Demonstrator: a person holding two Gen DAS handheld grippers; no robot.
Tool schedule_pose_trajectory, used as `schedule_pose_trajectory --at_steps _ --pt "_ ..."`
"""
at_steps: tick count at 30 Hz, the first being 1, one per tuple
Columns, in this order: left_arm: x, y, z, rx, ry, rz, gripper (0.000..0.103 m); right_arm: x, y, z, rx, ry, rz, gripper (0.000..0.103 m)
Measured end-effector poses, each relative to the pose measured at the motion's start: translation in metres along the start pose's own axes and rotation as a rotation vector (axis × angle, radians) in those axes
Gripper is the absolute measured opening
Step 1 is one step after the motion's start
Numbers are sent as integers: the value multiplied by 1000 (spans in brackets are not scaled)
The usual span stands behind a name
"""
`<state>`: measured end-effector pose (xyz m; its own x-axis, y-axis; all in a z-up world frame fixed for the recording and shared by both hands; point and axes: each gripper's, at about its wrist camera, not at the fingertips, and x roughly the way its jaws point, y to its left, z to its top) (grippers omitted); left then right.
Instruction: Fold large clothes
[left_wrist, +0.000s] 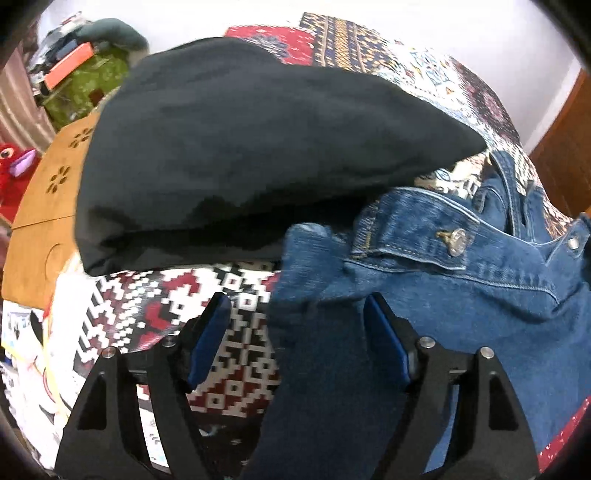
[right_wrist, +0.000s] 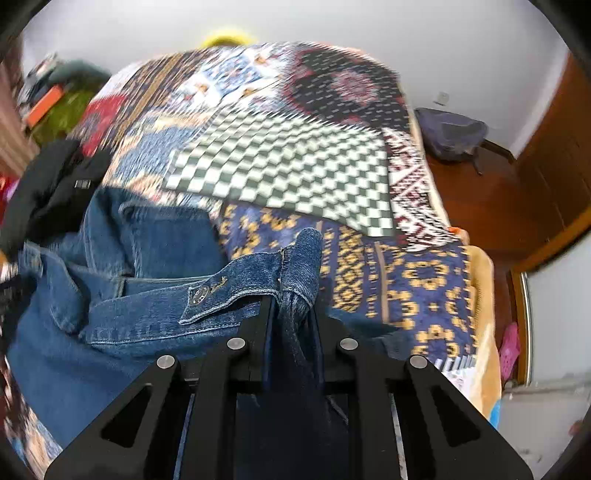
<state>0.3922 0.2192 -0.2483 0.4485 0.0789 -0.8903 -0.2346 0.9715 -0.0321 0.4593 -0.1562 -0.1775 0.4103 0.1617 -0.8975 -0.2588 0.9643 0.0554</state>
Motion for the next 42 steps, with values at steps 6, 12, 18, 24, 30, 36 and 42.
schedule_pose_trajectory --at_steps 6,12,18,24,30,36,42 --pt "-8 25 -7 -75 -41 117 79 9 12 -12 -36 47 -72 23" --pt "-19 37 -21 -47 -24 164 79 -33 20 -29 -62 -11 -112 46" --pt "-45 46 -36 -81 -26 108 79 -61 49 -57 -128 -32 -30 55" --pt "-87 34 -51 -74 -79 55 79 -74 75 -84 -159 -38 12 55" --pt "-132 21 -67 -85 -140 -30 79 -91 103 -102 -194 -81 48 55" --pt "-140 12 -88 -162 -105 -158 80 -85 121 -114 -195 -90 92 68" --pt "-121 7 -114 -206 -43 -179 80 -61 128 -123 -191 -13 113 68"
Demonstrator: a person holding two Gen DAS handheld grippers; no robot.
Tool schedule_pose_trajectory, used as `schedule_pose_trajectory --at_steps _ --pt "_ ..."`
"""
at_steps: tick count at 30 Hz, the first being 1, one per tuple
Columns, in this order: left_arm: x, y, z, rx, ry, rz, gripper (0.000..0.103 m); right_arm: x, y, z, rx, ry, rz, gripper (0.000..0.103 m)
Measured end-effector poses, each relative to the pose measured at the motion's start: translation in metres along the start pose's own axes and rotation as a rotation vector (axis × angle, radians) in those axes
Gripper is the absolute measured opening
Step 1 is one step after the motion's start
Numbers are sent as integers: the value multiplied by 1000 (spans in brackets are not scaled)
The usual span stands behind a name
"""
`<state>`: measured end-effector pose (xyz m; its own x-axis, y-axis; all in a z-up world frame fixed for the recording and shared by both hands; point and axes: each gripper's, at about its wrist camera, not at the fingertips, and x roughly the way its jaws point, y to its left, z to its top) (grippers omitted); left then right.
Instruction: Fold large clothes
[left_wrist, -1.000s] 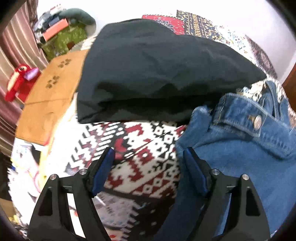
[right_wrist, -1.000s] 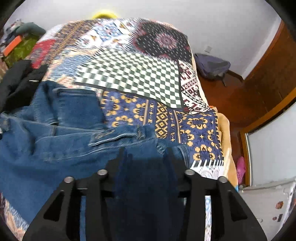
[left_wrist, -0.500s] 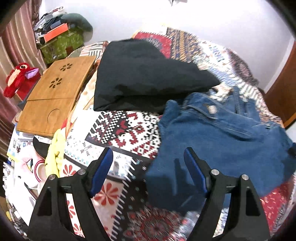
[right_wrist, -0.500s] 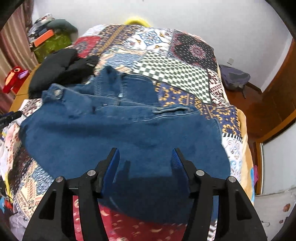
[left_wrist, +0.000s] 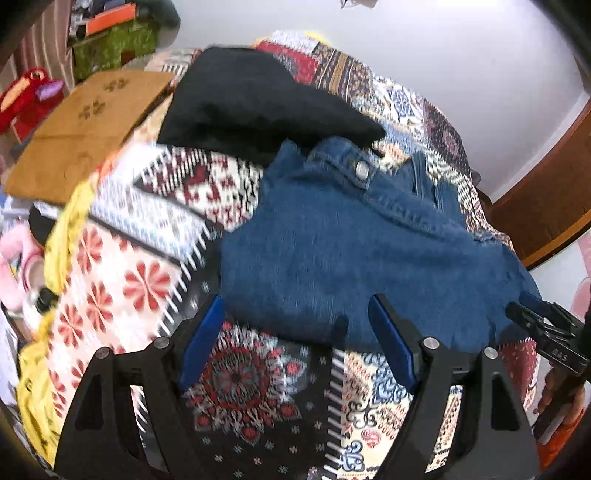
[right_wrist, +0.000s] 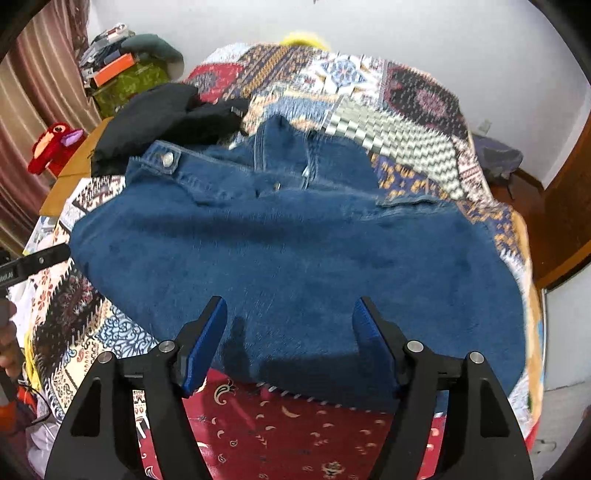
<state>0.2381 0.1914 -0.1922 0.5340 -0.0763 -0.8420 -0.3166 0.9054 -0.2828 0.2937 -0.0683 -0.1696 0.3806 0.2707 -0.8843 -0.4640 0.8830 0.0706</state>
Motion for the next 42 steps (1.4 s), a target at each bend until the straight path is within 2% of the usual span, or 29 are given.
schedule_pose_trajectory --at_steps 2,9,11,17,21,23,25,28,32,36,38,42 --pt "7 6 -7 -45 33 -27 80 10 1 -4 -1 22 -9 68" --pt "42 22 -14 -205 160 -186 80 12 4 -6 -17 -3 2 76" --pt "52 23 -8 -254 171 -250 80 12 3 -7 -17 -4 3 76" --pt "79 20 10 -357 172 -322 80 15 3 -5 -6 -1 8 76" --pt "89 15 12 -407 127 -313 80 17 4 -4 0 4 -1 76" --pt "91 12 14 -428 96 -277 76 17 4 -2 4 10 -7 76" --pt "90 8 17 -425 77 -213 51 15 5 -2 13 16 -9 76" --pt "83 1 20 -415 53 -207 36 9 6 0 28 21 0 76" --pt "48 -15 28 -323 -36 -205 27 0 10 8 43 12 17 76" --pt "-8 -37 32 -227 -165 -222 24 -8 25 20 49 -20 50 76" --pt "-32 -43 32 -190 -225 -210 23 -7 37 24 49 -22 89 76" --pt "-82 -48 23 -126 -358 -151 23 15 75 25 13 42 192 76"
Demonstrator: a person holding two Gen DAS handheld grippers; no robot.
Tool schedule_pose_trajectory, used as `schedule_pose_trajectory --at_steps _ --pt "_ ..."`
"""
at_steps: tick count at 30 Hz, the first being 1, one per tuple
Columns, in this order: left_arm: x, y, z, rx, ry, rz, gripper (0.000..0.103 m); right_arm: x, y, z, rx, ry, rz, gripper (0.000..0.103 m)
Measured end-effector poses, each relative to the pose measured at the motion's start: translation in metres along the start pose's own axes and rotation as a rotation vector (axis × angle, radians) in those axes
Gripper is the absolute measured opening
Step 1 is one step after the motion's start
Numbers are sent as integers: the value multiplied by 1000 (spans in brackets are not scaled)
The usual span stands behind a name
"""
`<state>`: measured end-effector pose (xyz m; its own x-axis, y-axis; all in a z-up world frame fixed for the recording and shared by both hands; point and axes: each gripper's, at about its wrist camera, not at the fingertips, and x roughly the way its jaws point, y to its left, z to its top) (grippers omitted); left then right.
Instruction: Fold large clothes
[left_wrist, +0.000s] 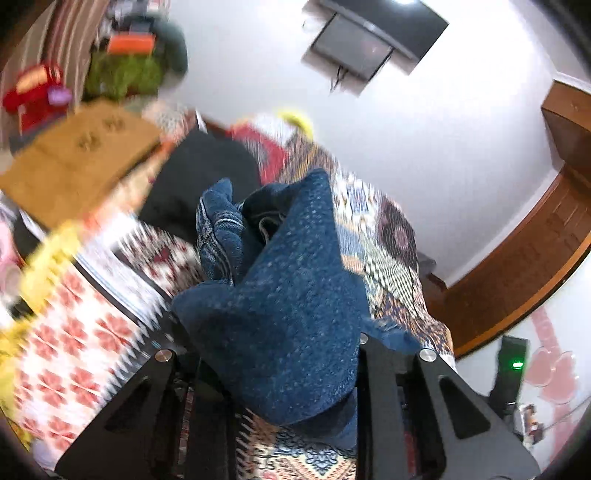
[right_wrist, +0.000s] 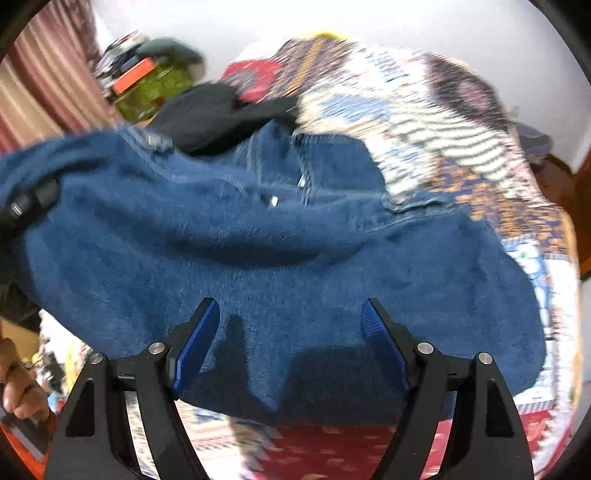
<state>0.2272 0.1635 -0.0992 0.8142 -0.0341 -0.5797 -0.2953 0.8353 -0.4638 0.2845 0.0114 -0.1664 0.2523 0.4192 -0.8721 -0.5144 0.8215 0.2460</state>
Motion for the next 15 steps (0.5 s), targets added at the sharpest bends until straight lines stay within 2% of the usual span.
schedule_pose_trajectory --at_steps 3,5,7,10,12,15 --pt "-25 3 8 24 -63 36 22 30 26 -7 -13 51 70 76" --pt "-29 2 12 47 -69 52 22 43 35 -9 -15 90 104 76" --pt "-26 -6 9 84 -66 89 22 49 35 -8 -17 111 104 76" --pt "-22 -20 3 133 -62 118 22 42 23 -7 -7 125 168 76" --pt "-19 -29 1 172 -66 118 22 26 4 -9 31 101 212 76" --pt "-9 -56 -4 239 -63 103 22 -4 -25 -12 54 26 181 76"
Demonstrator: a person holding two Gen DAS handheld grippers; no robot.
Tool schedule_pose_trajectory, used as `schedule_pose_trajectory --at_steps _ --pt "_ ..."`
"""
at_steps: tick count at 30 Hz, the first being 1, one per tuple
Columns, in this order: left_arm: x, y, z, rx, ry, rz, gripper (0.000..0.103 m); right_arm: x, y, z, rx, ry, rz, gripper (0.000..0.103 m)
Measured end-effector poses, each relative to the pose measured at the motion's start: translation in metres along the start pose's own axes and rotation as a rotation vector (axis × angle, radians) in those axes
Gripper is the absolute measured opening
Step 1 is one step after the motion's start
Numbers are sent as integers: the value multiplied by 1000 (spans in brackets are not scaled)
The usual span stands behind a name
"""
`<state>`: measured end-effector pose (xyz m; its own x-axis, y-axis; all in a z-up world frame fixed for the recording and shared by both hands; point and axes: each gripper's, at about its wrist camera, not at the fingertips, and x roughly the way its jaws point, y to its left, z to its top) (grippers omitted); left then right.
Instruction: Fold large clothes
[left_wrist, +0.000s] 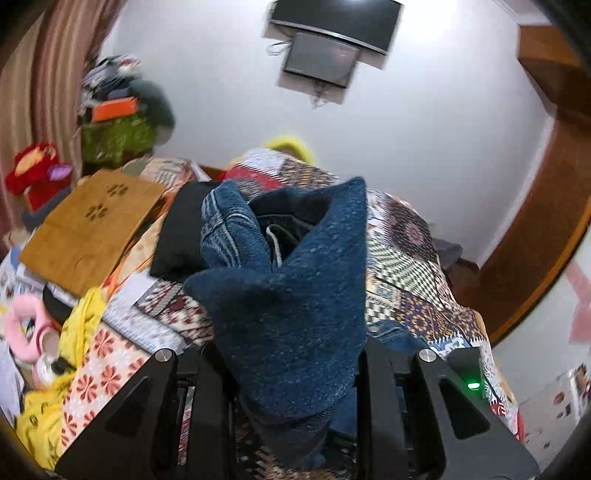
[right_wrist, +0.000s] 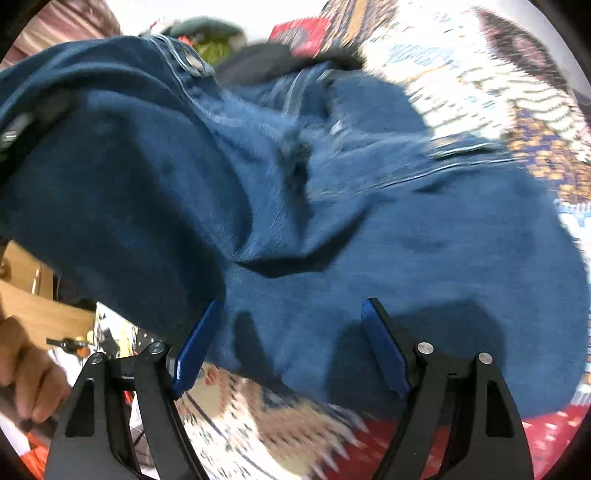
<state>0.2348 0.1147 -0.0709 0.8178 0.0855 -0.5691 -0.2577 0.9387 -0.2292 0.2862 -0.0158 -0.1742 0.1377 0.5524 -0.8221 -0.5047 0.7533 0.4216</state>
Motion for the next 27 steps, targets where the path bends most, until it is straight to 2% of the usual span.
schedule_pose_trajectory --at_steps 5,8,11,13,15,17,20,24,26,27 --pt "25 -71 -3 142 19 -68 22 -69 -60 -12 89 -154 -127 76" --pt "46 -119 -18 238 71 -138 22 -103 -99 -21 157 -220 -244 76" --pt "73 -159 -44 316 172 -218 22 -120 -121 -28 205 -249 -303 76" --pt "95 -177 -68 358 279 -244 22 -128 -131 -38 235 -253 -311 76" --pt "112 -186 -89 405 367 -252 22 -132 -138 -42 255 -250 -312 76" --pt "119 -191 -107 462 419 -241 22 -136 -132 -51 256 -251 -310 76" --pt "109 -192 -108 503 417 -236 24 -139 -123 -48 234 -256 -302 76" --pt "90 -178 -94 494 447 -258 28 -143 -102 -35 179 -280 -262 76" --pt "81 -175 -90 480 451 -275 33 -142 -93 -29 148 -292 -247 76" --pt "76 -170 -85 469 452 -288 44 -142 -85 -22 125 -302 -238 76"
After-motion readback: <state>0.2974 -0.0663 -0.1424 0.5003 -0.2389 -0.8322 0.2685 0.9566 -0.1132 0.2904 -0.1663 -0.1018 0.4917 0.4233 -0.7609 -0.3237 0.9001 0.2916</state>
